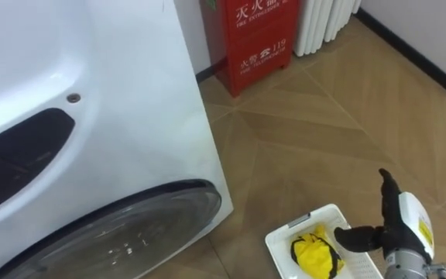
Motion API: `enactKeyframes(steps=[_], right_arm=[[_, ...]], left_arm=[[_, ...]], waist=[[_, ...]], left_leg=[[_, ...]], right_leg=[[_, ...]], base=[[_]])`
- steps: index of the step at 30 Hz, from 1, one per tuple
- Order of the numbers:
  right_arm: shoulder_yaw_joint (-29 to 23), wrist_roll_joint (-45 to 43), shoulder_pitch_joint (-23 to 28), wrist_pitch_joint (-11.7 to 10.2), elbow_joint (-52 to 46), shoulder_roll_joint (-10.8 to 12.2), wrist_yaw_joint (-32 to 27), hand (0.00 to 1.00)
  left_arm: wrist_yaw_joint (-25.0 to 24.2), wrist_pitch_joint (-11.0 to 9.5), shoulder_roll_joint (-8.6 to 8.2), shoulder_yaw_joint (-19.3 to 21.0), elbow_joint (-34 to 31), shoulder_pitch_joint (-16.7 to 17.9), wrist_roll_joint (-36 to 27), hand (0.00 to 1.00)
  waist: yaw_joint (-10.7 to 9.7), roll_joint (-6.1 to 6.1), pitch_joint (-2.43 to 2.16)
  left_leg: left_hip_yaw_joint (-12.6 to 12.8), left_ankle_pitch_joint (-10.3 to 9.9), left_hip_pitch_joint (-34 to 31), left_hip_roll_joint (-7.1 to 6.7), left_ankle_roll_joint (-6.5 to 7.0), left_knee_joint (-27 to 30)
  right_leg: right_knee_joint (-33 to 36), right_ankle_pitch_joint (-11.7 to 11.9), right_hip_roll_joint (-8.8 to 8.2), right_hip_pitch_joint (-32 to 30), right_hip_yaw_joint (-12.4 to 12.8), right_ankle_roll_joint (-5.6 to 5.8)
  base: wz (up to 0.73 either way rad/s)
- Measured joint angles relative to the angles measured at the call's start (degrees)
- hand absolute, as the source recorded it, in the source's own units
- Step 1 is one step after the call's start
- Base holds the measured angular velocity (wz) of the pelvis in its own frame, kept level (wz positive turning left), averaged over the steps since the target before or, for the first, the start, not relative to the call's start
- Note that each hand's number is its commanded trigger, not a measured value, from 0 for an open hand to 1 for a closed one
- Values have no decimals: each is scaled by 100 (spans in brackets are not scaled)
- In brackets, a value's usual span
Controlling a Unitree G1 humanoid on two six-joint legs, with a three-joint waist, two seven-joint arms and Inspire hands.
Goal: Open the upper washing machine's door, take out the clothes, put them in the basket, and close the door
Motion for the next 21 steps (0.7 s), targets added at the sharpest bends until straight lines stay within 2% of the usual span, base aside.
enactKeyframes(steps=[1,5,8,10,14,16,18,19,21], right_arm=[[-2,-3,11,0,-1,-3,41,0],[21,41,160,0,-11,-13,129,0],[84,163,434,1,158,-7,300,0],[234,385,492,5,454,12,436,0],[656,858,692,20,1416,120,855,0],[690,913,810,144,1757,297,1120,0],[691,1047,836,139,2023,422,1248,0],[688,1122,848,149,2215,489,1328,0],[696,1182,852,183,2414,546,1472,0]], left_arm=[[-10,0,-2,2,38,9,-34,0],[-48,0,-7,39,33,21,-122,0],[-80,-5,-38,40,38,22,-112,0],[-80,-4,-48,68,32,81,-103,0],[-94,-1,-71,170,-6,154,90,0],[-141,2,-93,227,-49,234,98,0],[-151,19,-138,244,-47,303,97,0],[-152,19,-179,270,-52,353,114,0],[-151,20,-234,339,-55,396,146,0]], waist=[[-9,34,0],[48,46,-5],[133,22,0],[157,-14,-5],[181,-181,-14],[292,-284,-44],[297,-320,-57],[300,-345,-80],[403,-373,-92]], left_leg=[[-18,-2,91,10,-4,-33],[-112,-25,365,29,-39,-127],[-178,-22,746,26,-77,-255],[-308,16,996,16,-119,-423],[-655,110,1447,42,-175,-693],[-780,131,1627,88,-183,-718],[-881,131,1789,120,-184,-748],[-939,131,1944,125,-185,-817],[-1017,131,2108,124,-185,-891]], right_leg=[[-41,0,10,105,-11,-1],[-43,-81,24,392,-23,-5],[-144,-156,7,803,-177,-40],[-239,-190,-8,1063,-278,-56],[-585,-225,-27,1714,-647,-89],[-835,-216,-19,2054,-829,-101],[-1083,-188,-9,2394,-977,-86],[-1249,-181,9,2602,-1024,-71],[-1418,-169,8,2851,-1100,-49]], base=[[0],[5],[14],[20],[45],[37],[43],[43],[24]])
